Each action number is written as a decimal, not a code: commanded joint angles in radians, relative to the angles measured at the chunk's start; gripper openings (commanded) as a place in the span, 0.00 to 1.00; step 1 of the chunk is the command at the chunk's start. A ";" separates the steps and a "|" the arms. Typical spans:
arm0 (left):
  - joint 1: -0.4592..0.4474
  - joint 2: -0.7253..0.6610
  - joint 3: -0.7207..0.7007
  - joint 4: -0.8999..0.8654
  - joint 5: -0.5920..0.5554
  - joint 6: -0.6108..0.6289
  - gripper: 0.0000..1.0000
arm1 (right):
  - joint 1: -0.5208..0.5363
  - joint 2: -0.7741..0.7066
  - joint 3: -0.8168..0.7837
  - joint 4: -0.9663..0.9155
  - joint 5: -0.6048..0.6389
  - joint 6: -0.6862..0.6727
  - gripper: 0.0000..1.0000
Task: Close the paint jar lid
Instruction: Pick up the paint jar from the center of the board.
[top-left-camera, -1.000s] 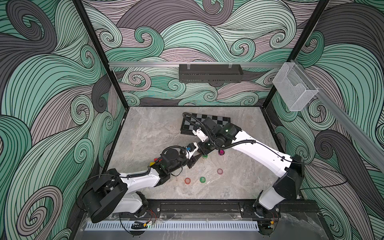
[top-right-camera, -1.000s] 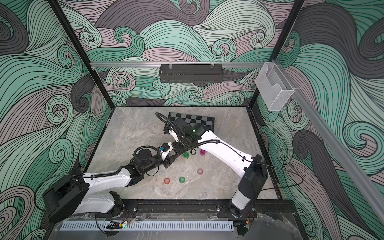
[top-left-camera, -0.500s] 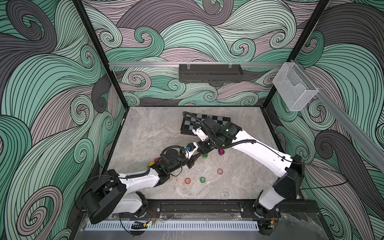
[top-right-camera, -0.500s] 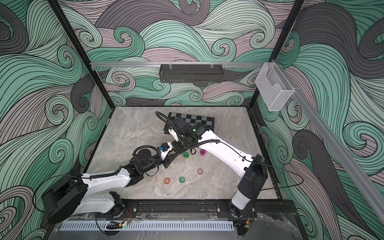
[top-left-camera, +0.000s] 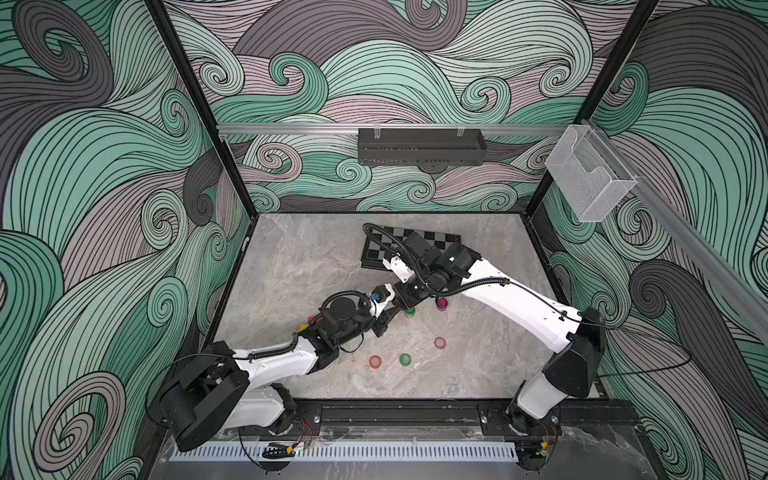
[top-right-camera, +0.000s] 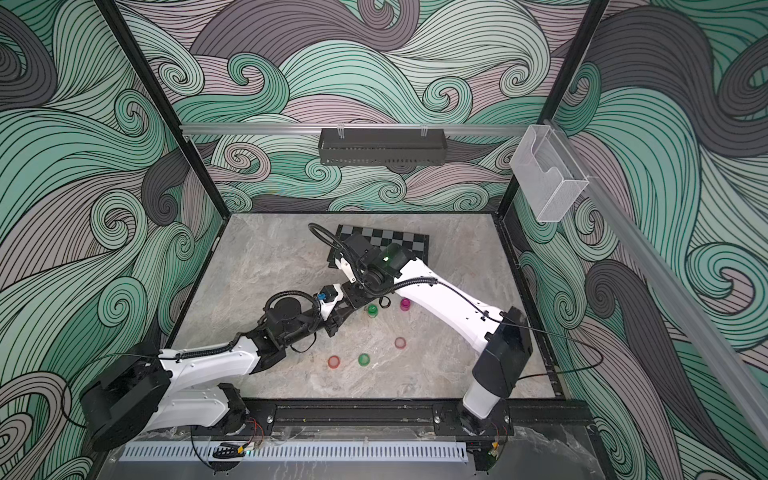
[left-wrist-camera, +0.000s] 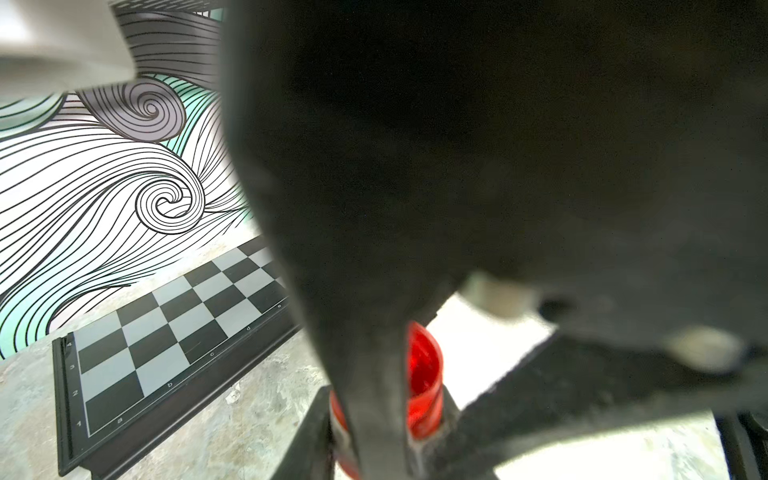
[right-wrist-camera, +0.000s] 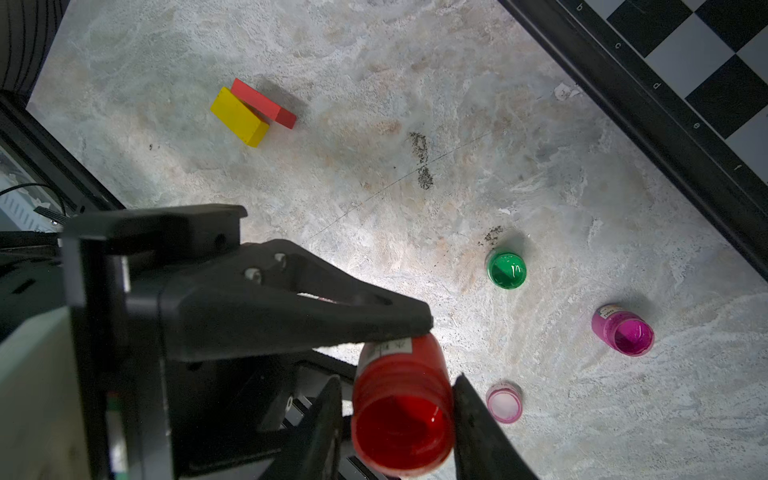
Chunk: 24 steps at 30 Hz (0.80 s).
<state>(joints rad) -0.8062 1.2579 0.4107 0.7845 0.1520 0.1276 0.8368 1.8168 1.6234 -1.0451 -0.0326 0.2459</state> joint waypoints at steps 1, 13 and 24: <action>-0.008 -0.028 0.029 0.025 0.029 0.043 0.27 | -0.002 0.027 0.027 0.042 -0.010 0.013 0.45; -0.008 -0.048 0.030 0.016 0.014 0.054 0.28 | -0.002 0.028 0.009 0.043 -0.016 0.011 0.35; -0.008 -0.075 0.009 0.022 -0.018 0.070 0.57 | -0.020 0.019 0.011 0.043 -0.030 0.003 0.29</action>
<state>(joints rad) -0.8085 1.2102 0.4107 0.7605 0.1379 0.1635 0.8284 1.8183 1.6253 -1.0389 -0.0402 0.2440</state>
